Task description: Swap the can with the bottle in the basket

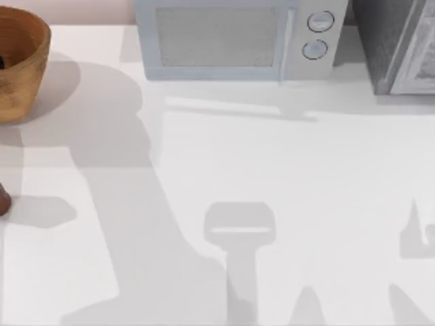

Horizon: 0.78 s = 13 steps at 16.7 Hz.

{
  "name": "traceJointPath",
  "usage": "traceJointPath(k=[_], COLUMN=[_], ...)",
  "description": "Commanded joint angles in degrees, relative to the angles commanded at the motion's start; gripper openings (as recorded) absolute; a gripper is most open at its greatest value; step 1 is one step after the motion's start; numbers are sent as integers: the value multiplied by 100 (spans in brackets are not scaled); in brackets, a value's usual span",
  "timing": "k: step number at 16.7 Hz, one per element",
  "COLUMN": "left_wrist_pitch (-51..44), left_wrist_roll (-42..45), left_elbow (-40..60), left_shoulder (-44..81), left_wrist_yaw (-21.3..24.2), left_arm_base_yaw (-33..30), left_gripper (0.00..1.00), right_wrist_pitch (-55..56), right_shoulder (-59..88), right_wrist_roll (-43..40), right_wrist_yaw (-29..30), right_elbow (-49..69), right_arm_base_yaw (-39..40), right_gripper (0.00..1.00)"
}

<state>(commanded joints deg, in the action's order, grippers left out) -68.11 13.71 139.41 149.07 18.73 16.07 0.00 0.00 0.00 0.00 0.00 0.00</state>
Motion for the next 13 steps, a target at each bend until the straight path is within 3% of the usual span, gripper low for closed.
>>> traceJointPath(k=[11, 13], left_wrist_pitch=[572, 572], left_wrist_roll=[-103, -103], left_elbow=[-312, -312], left_shoulder=[225, 225], left_wrist_yaw=[-17, -17], left_arm_base_yaw=[-102, -102], left_gripper=[100, 85], right_wrist_pitch=[0, 0], right_shoulder=[0, 0], right_wrist_roll=[0, 0], right_wrist_yaw=[0, 0], right_elbow=[0, 0], right_arm_base_yaw=[0, 0], right_gripper=[100, 100])
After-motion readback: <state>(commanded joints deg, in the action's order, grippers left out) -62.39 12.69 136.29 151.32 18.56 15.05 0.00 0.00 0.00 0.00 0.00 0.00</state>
